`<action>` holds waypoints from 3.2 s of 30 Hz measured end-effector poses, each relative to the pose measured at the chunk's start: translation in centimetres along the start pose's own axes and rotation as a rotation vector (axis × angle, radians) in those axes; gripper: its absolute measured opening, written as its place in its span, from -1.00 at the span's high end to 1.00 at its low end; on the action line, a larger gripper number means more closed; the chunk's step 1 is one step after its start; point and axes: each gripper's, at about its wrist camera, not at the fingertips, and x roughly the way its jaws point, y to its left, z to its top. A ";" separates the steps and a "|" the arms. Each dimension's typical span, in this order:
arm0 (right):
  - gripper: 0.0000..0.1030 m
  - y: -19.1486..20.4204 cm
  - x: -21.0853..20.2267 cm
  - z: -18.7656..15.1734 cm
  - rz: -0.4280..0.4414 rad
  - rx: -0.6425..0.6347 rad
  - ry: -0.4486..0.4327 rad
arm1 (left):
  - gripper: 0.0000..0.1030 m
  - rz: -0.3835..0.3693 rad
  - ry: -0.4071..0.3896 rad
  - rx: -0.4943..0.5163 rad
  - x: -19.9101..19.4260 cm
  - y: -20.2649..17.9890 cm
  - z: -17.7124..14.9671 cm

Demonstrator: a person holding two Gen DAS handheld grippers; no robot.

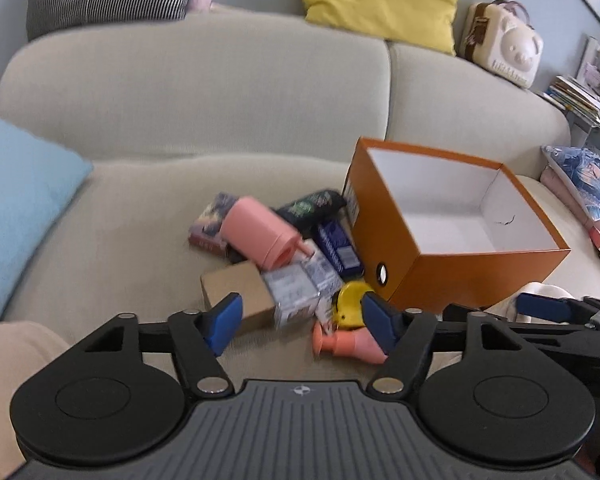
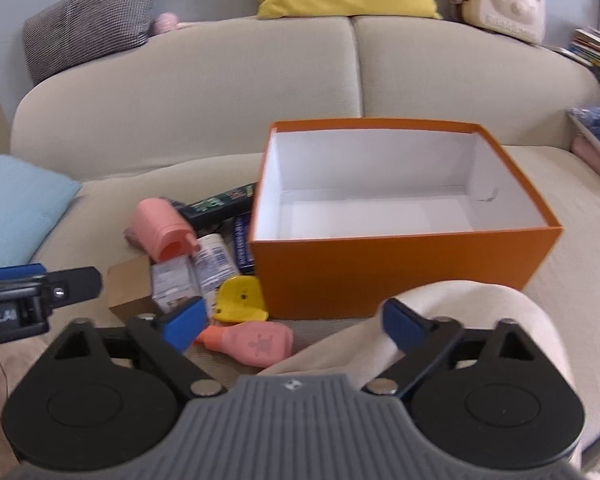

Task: Organize rigid objects
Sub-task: 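Reach the left tool to the brown cardboard cube while the right tool reaches the clear plastic cube, then grasp the brown cube with the left tool while the right tool grasps the clear cube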

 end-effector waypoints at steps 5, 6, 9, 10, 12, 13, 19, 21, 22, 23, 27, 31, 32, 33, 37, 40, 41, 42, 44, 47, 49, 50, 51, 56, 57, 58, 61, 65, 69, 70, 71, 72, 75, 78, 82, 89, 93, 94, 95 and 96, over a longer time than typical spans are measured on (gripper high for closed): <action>-0.33 1.1 1.9 0.4 0.057 -0.040 0.044 | -0.34 0.010 0.068 -0.027 1.5 1.3 0.2; -0.25 1.4 2.2 0.5 0.071 -0.053 0.051 | -0.34 0.018 0.082 -0.035 1.9 1.6 0.3; -0.13 2.7 3.7 0.9 0.133 -0.082 0.087 | -0.42 0.058 0.129 -0.077 3.2 2.5 0.9; -0.13 3.2 4.2 1.1 0.153 -0.096 0.093 | -0.47 0.069 0.140 -0.092 3.7 2.9 1.1; -0.13 4.4 5.2 1.3 0.173 -0.128 0.101 | -0.62 0.086 0.162 -0.132 4.6 3.7 1.5; -0.13 5.0 5.8 1.4 0.184 -0.147 0.106 | -0.64 0.056 0.187 -0.114 5.2 4.1 1.8; -0.13 7.4 9.8 2.2 0.223 -0.202 0.162 | -0.68 0.048 0.279 -0.210 8.8 5.6 2.5; -0.13 7.9 10.9 2.5 0.236 -0.207 0.179 | -0.69 0.048 0.291 -0.218 9.4 5.9 2.6; -0.13 8.2 11.4 2.5 0.243 -0.210 0.188 | -0.69 0.052 0.298 -0.219 9.8 6.1 2.6; -0.13 8.4 11.7 2.5 0.247 -0.216 0.195 | -0.69 0.054 0.306 -0.221 10.0 6.4 2.5; -0.12 9.0 13.2 2.5 0.228 -0.237 0.212 | -0.69 0.029 0.345 -0.232 11.0 7.1 2.6; 0.03 8.8 14.1 2.6 0.201 -0.241 0.216 | -0.69 -0.017 0.350 -0.250 11.7 7.3 2.7; 0.06 8.7 14.2 2.6 0.202 -0.243 0.208 | -0.70 -0.023 0.352 -0.253 11.9 7.2 2.7; 0.09 8.8 14.2 2.7 0.197 -0.251 0.201 | -0.71 -0.024 0.357 -0.255 12.2 7.2 2.7; 0.18 9.2 14.2 2.6 0.174 -0.308 0.172 | -0.71 -0.008 0.387 -0.242 13.3 7.0 2.7; 0.18 9.2 14.1 2.6 0.172 -0.320 0.179 | -0.76 -0.028 0.390 -0.214 13.5 7.0 2.7; 0.17 9.1 14.0 2.6 0.174 -0.316 0.180 | -0.76 -0.025 0.388 -0.205 13.5 6.9 2.8; 0.16 9.1 14.0 2.5 0.182 -0.309 0.183 | -0.76 -0.019 0.385 -0.196 13.5 6.9 2.8; 0.15 8.9 14.0 2.6 0.191 -0.293 0.190 | -0.76 -0.004 0.391 -0.179 13.3 7.0 2.9; 0.08 8.8 13.8 2.7 0.212 -0.272 0.192 | -0.71 0.001 0.420 -0.199 13.3 7.8 2.6; 0.01 8.9 13.9 2.6 0.234 -0.267 0.201 | -0.67 -0.003 0.432 -0.207 13.2 8.1 2.4; -0.01 9.1 13.8 2.6 0.248 -0.267 0.208 | -0.64 -0.002 0.429 -0.207 13.1 8.1 2.5; -0.02 9.2 13.8 2.5 0.260 -0.268 0.216 | -0.60 -0.039 0.439 -0.130 13.0 8.1 2.4; -0.06 10.1 14.6 2.0 0.237 -0.305 0.222 | -0.57 -0.024 0.429 -0.053 12.6 7.9 2.6; -0.06 10.1 14.8 2.2 0.236 -0.301 0.222 | -0.57 -0.022 0.429 -0.048 12.6 7.8 2.6; -0.06 10.2 15.0 2.2 0.233 -0.300 0.220 | -0.58 -0.019 0.427 -0.034 12.7 7.7 2.7; -0.05 10.4 15.6 2.3 0.231 -0.298 0.222 | -0.52 0.002 0.422 0.054 13.5 6.5 2.7; 0.04 10.3 16.5 2.5 0.243 -0.273 0.255 | -0.36 -0.017 0.440 0.066 14.5 6.4 2.2; 0.05 10.1 16.2 2.4 0.257 -0.268 0.265 | -0.35 -0.029 0.425 0.074 13.5 6.6 2.3; 0.05 10.1 16.0 2.4 0.257 -0.268 0.267 | -0.35 -0.031 0.421 0.072 13.1 6.7 2.4; 0.06 10.0 15.8 2.4 0.258 -0.269 0.266 | -0.35 -0.031 0.417 0.072 12.7 6.8 2.5; 0.06 9.9 15.5 2.4 0.262 -0.273 0.263 | -0.35 -0.033 0.412 0.076 12.4 6.8 2.5; 0.06 9.6 14.5 2.4 0.263 -0.284 0.245 | -0.35 -0.066 0.408 0.113 11.4 6.8 2.3; 0.07 9.1 13.4 2.3 0.272 -0.277 0.228 | -0.35 -0.089 0.405 0.102 10.6 7.1 2.1; 0.06 8.4 11.8 2.3 0.273 -0.269 0.200 | -0.35 -0.095 0.394 0.104 9.4 7.0 1.9; 0.06 6.7 8.8 2.7 0.290 -0.226 0.141 | -0.35 -0.141 0.338 0.139 6.6 5.7 2.2; 0.06 5.3 7.5 3.4 0.324 -0.182 0.119 | -0.35 -0.174 0.313 0.162 5.2 4.9 3.0; 0.06 5.1 7.2 3.6 0.329 -0.174 0.112 | -0.35 -0.180 0.312 0.161 5.0 4.8 3.2; 0.06 4.7 6.9 3.9 0.335 -0.163 0.104 | -0.35 -0.181 0.312 0.161 4.9 4.7 3.5; 0.06 4.5 6.6 4.1 0.339 -0.154 0.097 | -0.35 -0.187 0.308 0.162 4.6 4.6 3.7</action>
